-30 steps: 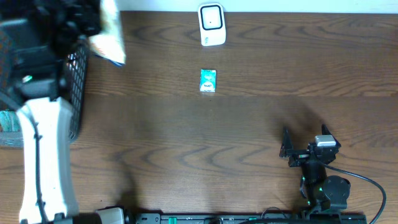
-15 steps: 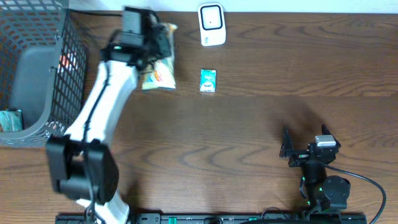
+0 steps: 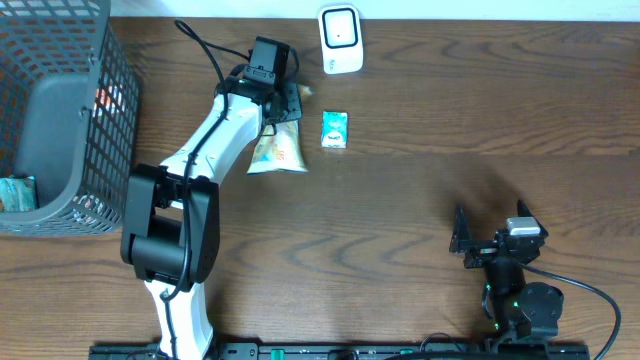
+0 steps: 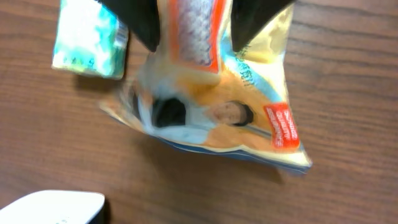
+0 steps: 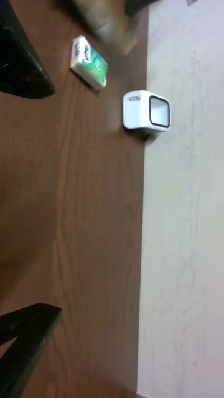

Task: Scan the item barcode
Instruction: 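Lift the orange snack bag out and place it left of the tissue pack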

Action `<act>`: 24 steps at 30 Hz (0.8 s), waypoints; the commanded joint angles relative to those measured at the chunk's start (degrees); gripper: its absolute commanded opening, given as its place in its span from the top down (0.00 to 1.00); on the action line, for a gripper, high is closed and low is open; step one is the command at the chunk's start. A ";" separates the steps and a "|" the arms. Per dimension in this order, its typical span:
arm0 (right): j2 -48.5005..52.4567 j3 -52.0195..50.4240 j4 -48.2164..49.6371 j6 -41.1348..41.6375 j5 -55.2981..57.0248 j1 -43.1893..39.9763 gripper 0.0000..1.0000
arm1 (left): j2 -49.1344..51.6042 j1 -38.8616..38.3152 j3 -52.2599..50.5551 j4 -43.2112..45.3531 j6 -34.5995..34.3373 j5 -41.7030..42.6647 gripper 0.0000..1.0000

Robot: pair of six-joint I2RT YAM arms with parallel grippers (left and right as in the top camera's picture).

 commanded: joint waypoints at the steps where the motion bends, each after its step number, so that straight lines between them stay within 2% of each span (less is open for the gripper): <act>1: -0.33 -0.09 -0.24 0.02 0.20 0.44 0.01 | -0.66 0.20 0.87 1.18 1.16 -1.53 0.57; 6: -0.33 -0.09 -0.24 0.02 0.20 0.44 0.01 | -2.32 0.35 2.58 2.25 7.13 -1.55 0.57; 11: -0.33 -0.09 -0.24 0.02 0.20 0.44 0.01 | -8.07 1.70 4.50 4.63 12.61 -1.60 0.56; 12: -0.33 -0.09 -0.24 0.02 0.20 0.44 0.01 | -9.62 2.32 4.50 5.64 13.75 -1.73 0.53; 17: -0.33 -0.09 -0.24 0.02 0.20 0.44 0.01 | -17.31 7.87 4.50 9.44 14.38 -7.52 0.50; 20: -0.33 -0.09 -0.24 0.02 0.20 0.44 0.01 | -22.49 15.93 4.50 10.86 14.36 -8.15 0.38; 21: -0.33 -0.09 -0.24 0.02 0.20 0.44 0.01 | -23.45 17.92 4.50 10.95 14.29 -7.89 0.31; 24: -0.33 -0.09 -0.24 0.02 0.20 0.44 0.01 | -26.40 25.05 4.50 11.04 13.44 -6.40 0.28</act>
